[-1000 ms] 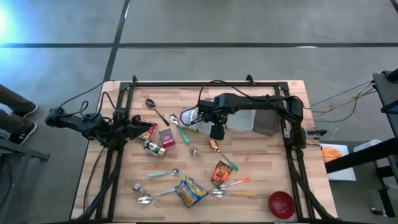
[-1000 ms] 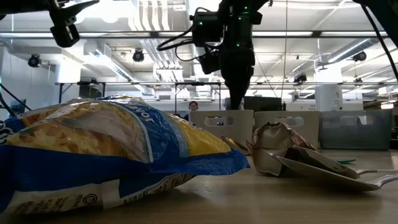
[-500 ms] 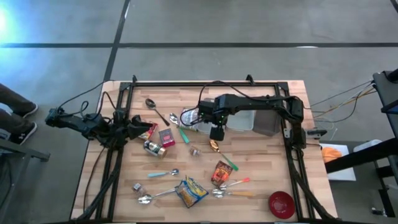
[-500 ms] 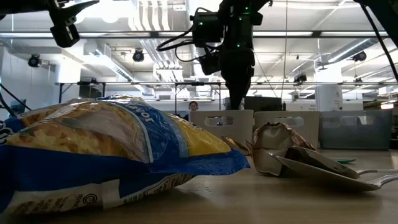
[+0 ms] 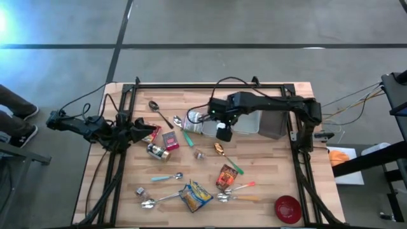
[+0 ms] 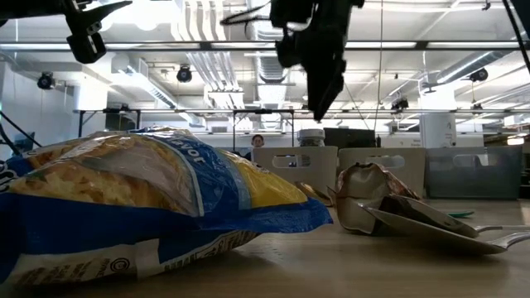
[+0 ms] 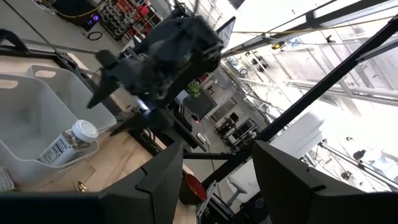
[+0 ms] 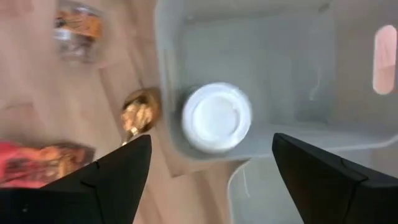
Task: Pick & Place Food Item
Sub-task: Put the blue noodle pack into the right gray bin
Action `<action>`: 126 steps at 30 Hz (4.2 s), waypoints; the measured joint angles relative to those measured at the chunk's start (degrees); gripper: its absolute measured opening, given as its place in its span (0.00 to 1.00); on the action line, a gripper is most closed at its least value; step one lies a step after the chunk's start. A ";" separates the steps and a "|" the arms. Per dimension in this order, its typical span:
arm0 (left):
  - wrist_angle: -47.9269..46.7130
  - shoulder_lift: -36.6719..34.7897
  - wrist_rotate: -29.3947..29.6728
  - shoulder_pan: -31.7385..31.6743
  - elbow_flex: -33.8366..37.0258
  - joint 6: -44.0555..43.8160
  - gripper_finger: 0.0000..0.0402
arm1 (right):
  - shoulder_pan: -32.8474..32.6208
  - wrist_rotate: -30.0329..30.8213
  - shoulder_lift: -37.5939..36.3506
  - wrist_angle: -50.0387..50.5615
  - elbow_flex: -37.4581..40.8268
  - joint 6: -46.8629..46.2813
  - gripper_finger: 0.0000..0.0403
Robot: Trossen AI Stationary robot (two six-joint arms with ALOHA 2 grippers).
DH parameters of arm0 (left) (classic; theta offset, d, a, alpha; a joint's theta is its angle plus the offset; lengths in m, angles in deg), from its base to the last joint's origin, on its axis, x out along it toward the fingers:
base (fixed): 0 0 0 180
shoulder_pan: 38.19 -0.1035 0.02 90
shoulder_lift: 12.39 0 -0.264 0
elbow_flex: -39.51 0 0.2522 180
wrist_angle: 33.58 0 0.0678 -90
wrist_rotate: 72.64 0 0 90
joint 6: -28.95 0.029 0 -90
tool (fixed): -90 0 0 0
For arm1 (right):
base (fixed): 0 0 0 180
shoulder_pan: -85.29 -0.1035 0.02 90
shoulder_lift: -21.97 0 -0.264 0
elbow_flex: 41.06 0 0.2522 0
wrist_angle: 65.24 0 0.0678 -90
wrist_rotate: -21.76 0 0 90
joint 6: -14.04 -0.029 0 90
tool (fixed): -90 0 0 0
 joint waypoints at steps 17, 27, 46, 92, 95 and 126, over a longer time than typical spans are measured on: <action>-0.37 0.00 -0.12 0.00 0.00 -0.44 0.49 | -18.55 0.00 -4.39 -11.70 0.42 -24.46 0.83; -4.04 0.80 -4.43 -0.02 0.02 -4.26 0.49 | -22.41 2.38 -0.52 -18.95 1.33 -38.66 0.83; 1.78 33.88 -23.22 0.00 -1.56 -21.49 0.49 | -27.09 20.16 -14.40 -0.69 3.73 -51.45 0.83; 9.55 85.12 -38.98 -0.10 -22.47 -29.99 0.42 | -30.50 21.24 -25.18 -4.68 19.41 -59.32 0.83; 9.48 84.94 -38.97 -0.22 -22.47 -28.97 0.31 | -30.50 21.22 -25.15 -4.69 19.41 -59.37 0.83; 9.64 64.04 -32.12 -2.51 -22.43 -19.13 0.00 | -35.84 21.20 -24.98 -23.95 21.38 -59.48 0.83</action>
